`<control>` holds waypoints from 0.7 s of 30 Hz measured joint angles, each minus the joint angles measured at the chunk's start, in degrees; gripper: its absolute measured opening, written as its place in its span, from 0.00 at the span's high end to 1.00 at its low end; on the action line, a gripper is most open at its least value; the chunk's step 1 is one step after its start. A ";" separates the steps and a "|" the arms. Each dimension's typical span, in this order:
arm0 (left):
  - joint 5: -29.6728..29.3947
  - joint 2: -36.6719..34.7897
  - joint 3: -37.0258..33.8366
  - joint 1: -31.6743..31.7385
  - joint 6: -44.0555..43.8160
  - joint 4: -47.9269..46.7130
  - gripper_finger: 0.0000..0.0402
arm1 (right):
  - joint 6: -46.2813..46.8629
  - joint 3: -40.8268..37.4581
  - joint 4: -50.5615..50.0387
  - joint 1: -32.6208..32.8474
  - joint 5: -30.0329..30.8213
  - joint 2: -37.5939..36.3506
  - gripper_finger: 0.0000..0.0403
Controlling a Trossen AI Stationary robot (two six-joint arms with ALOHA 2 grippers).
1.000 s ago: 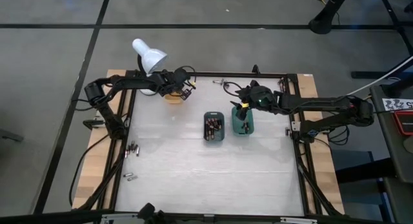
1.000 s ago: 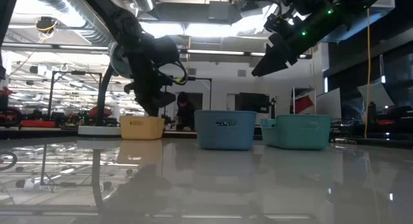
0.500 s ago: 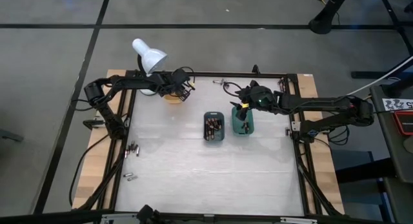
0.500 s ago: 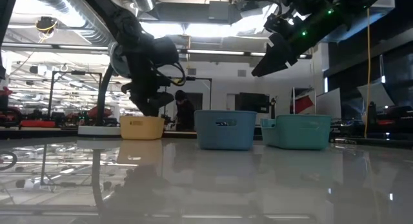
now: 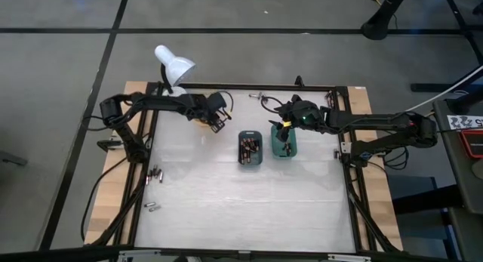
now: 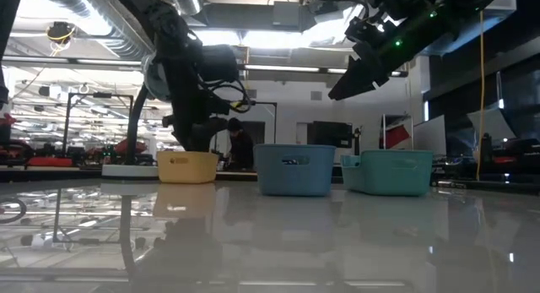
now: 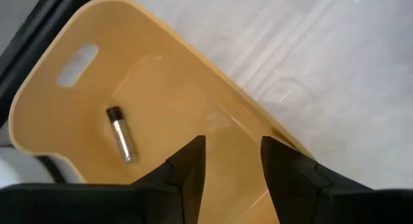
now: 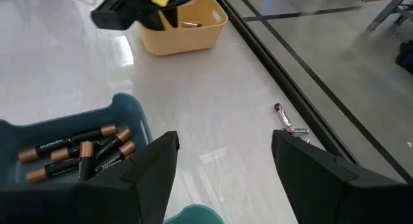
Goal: Sort batteries
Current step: Put the silver battery into the yellow bin
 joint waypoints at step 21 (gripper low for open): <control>3.73 0.00 0.00 -17.39 -14.21 5.22 0.65 | 0.04 0.00 0.00 0.02 -2.24 0.00 0.37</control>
